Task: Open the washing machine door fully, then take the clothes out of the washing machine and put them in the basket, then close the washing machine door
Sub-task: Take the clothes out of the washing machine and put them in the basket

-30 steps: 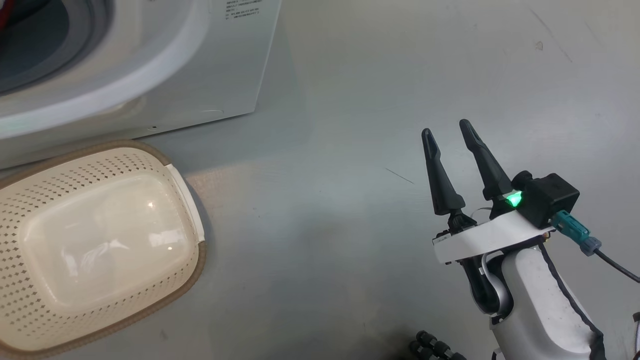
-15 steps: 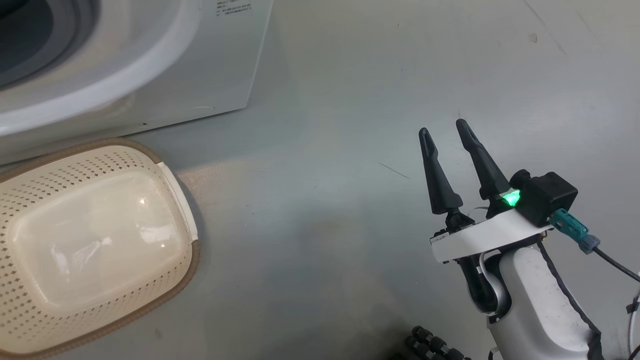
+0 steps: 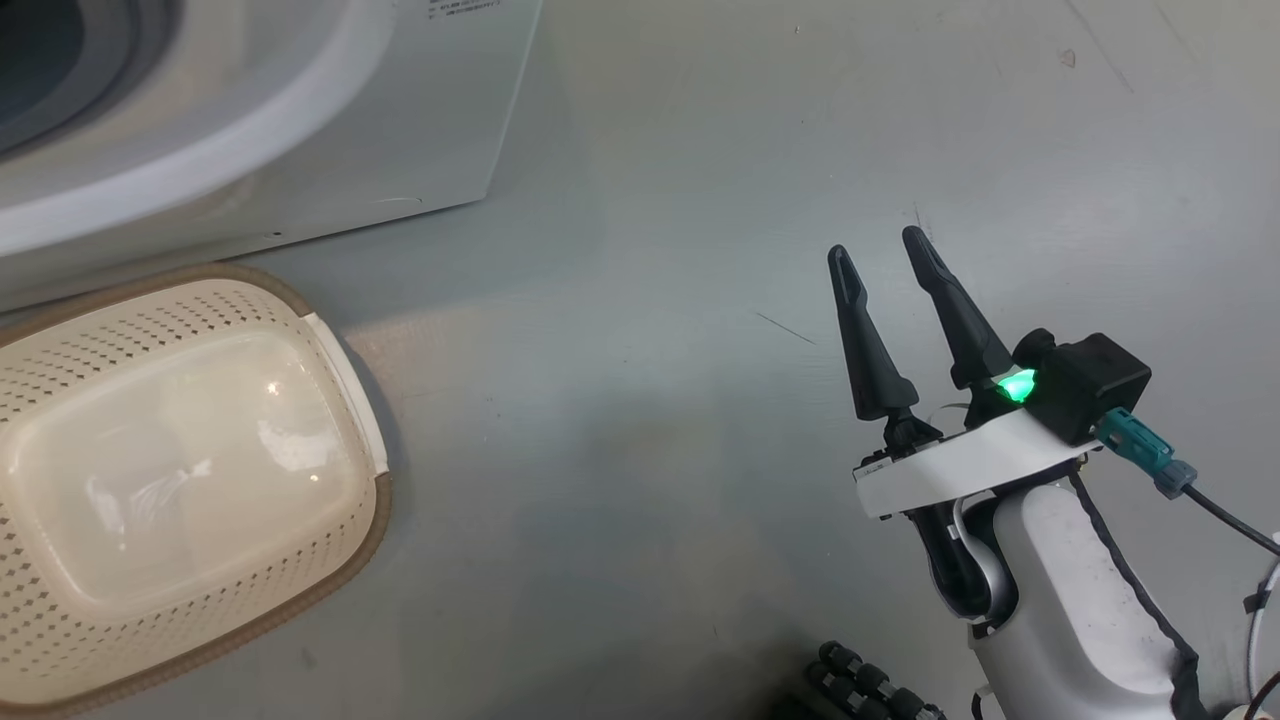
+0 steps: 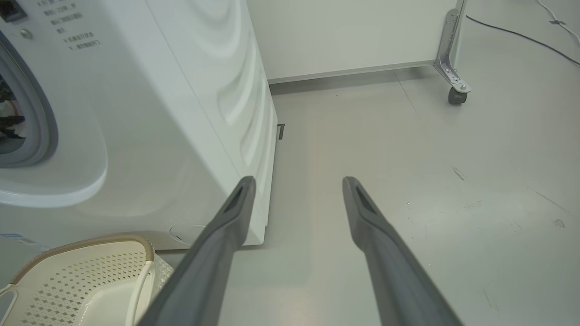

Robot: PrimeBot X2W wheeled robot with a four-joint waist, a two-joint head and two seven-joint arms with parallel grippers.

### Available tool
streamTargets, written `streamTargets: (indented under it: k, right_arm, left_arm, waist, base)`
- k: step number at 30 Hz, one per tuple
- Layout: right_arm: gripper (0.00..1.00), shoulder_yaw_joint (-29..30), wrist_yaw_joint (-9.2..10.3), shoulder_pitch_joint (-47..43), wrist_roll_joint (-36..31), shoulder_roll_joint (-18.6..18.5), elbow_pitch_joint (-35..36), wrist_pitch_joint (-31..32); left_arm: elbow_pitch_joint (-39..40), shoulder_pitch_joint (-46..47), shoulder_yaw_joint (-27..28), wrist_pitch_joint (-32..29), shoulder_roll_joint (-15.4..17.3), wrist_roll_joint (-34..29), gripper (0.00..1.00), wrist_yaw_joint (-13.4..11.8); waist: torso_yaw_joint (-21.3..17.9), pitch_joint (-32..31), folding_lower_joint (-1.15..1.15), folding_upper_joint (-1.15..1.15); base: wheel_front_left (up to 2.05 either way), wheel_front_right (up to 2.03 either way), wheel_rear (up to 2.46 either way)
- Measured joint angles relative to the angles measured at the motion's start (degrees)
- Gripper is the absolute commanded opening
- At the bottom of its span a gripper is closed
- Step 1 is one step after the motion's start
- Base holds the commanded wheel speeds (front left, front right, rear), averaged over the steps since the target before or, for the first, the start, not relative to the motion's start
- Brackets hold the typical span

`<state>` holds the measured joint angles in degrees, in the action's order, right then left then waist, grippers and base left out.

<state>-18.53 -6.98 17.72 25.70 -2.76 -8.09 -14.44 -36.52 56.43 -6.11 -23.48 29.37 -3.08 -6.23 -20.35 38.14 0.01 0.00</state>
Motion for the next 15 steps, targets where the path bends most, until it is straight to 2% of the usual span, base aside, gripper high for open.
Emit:
streamTargets:
  k: [7,8,10,11,15]
  right_arm:
    - [1.0,-0.24,0.0,0.65,0.62,0.01,0.12,0.0]
    - [1.0,-0.29,0.0,0.65,0.65,0.02,0.14,0.0]
    - [1.0,-0.34,0.0,0.65,1.04,0.02,0.15,0.0]
    - [1.0,-0.36,0.0,0.65,1.18,0.02,0.15,0.0]
    - [1.0,-0.4,0.0,0.66,1.44,0.03,0.16,0.0]
  left_arm:
    - [-1.94,1.83,-0.2,-0.73,-0.01,-0.03,1.0,0.0]
    - [-2.16,2.08,-0.14,-1.02,-0.02,-0.03,0.89,0.0]
    - [-2.63,2.49,-0.09,-1.16,-0.05,-0.03,0.07,0.0]
    - [-2.94,2.72,-0.07,-1.16,-0.1,-0.03,0.0,0.0]
    - [-3.99,3.2,-0.04,-1.15,-0.3,-0.03,0.0,0.0]
  waist:
    - [-0.12,0.5,0.0,0.0]
    - [-0.12,0.54,0.0,0.0]
    - [-0.12,0.61,0.0,0.0]
    - [-0.12,0.64,0.0,0.0]
    - [-0.08,0.68,0.0,0.0]
  base:
    - [0.0,0.0,0.0]
    - [0.0,0.0,0.0]
    - [0.0,0.0,0.0]
    - [0.0,0.0,0.0]
    - [0.0,0.0,0.0]
